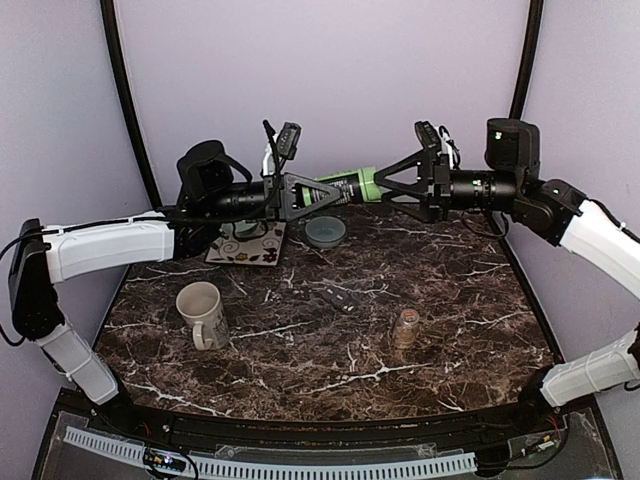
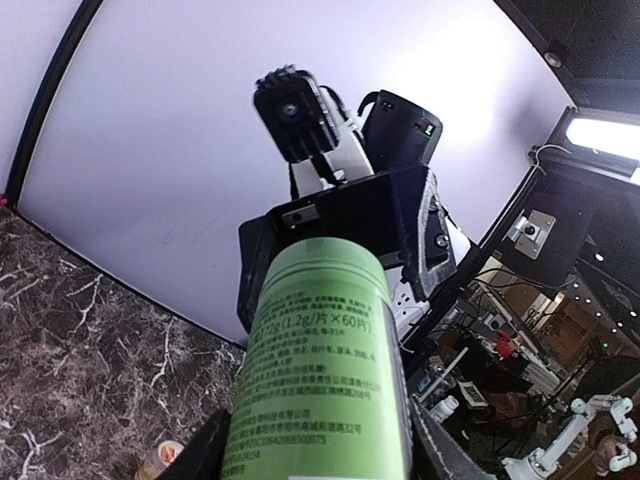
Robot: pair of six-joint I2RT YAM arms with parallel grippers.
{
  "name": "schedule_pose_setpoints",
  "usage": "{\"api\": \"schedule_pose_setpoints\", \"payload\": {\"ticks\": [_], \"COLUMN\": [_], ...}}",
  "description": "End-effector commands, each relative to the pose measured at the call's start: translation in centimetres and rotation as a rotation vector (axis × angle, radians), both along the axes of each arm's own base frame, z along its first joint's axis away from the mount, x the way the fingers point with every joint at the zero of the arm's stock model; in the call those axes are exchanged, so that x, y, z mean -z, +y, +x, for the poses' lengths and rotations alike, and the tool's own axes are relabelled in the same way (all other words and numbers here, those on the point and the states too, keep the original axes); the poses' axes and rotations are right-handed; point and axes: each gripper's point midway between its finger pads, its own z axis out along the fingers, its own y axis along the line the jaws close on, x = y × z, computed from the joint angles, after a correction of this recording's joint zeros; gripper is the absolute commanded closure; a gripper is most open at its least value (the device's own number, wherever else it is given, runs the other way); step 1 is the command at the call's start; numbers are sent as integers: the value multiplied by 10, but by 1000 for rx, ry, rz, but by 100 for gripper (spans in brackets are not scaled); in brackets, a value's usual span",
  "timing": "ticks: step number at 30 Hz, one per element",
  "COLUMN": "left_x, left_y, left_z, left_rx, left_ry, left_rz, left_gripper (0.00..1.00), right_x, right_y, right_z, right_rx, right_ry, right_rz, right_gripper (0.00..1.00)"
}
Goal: Sort the pills into containers
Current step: Screw the lid of the pill bottle onto the pill bottle.
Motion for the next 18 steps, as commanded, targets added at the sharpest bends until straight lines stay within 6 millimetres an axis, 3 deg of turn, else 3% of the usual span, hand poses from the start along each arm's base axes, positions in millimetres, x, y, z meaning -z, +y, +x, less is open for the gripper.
{"api": "schedule_pose_setpoints", "payload": {"ticks": [1,5,18], "left_x": [-13,-6,-1], "left_y": [1,-7,-19], "left_z": [-3,-6,-13], "left_rx": [87,193,423], "left_ry": [59,130,268], "left_rz": [-43,-26,-27], "left_gripper": [100,100,100], "right_x": [-25,-27,3], "right_y": [-16,-21,-42], "right_z": [-2,-7,-11], "right_rx": [42,17,-6], "right_ry": [-194,-309,-510], "right_rz": [-34,-95,-342], "right_gripper": [20,19,19]}}
